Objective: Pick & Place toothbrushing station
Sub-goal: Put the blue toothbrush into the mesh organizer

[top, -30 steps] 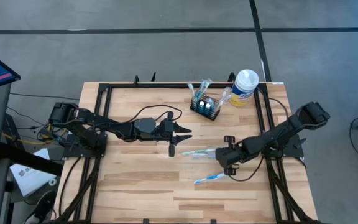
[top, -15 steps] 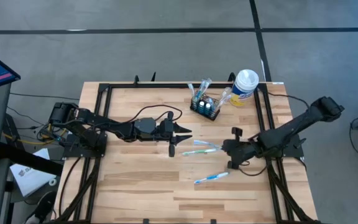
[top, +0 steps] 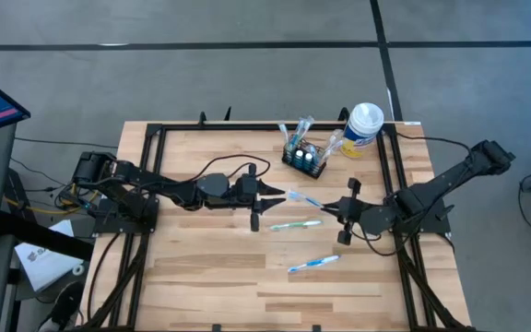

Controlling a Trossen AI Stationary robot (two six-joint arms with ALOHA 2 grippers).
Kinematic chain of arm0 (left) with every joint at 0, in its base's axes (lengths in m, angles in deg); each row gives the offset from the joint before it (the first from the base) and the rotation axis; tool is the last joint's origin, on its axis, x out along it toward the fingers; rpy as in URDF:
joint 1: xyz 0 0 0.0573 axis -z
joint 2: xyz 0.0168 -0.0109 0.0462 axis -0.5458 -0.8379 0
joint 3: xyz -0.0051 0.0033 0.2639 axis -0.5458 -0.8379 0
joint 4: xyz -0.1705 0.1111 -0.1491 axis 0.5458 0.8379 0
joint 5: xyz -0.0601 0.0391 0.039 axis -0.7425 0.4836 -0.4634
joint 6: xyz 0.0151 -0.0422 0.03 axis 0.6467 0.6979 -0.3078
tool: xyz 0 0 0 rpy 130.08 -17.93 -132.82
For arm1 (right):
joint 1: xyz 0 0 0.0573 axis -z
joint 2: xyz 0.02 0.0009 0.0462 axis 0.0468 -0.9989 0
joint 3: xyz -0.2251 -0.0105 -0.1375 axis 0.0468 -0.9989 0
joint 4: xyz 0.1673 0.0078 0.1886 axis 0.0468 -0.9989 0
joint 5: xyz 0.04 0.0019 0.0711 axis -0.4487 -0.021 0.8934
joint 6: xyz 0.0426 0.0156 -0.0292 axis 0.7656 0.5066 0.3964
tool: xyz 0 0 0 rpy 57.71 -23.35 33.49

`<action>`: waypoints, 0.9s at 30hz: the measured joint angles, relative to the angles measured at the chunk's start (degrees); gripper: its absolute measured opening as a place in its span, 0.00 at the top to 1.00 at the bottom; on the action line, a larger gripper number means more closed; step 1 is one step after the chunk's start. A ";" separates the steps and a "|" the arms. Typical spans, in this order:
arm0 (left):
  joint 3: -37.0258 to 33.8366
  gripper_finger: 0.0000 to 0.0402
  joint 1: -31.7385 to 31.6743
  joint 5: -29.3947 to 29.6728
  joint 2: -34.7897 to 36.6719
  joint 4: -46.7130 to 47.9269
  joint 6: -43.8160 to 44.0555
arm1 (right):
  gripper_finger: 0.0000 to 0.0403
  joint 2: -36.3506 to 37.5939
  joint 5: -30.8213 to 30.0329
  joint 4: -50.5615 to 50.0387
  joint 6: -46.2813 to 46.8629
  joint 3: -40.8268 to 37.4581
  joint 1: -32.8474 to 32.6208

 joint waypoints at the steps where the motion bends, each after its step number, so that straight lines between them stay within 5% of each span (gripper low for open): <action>1: 0.00 0.79 0.00 -0.01 0.00 -0.86 0.00 | 0.99 0.00 -0.10 1.19 -1.10 0.00 0.13; 13: 0.00 0.77 0.00 -3.95 0.00 -10.78 -3.53 | 0.99 -0.22 -1.04 10.72 -9.17 0.00 2.67; 27: 0.00 0.58 -0.71 -3.51 -0.02 -17.04 -7.13 | 0.99 -0.22 0.16 19.55 -15.31 0.00 3.78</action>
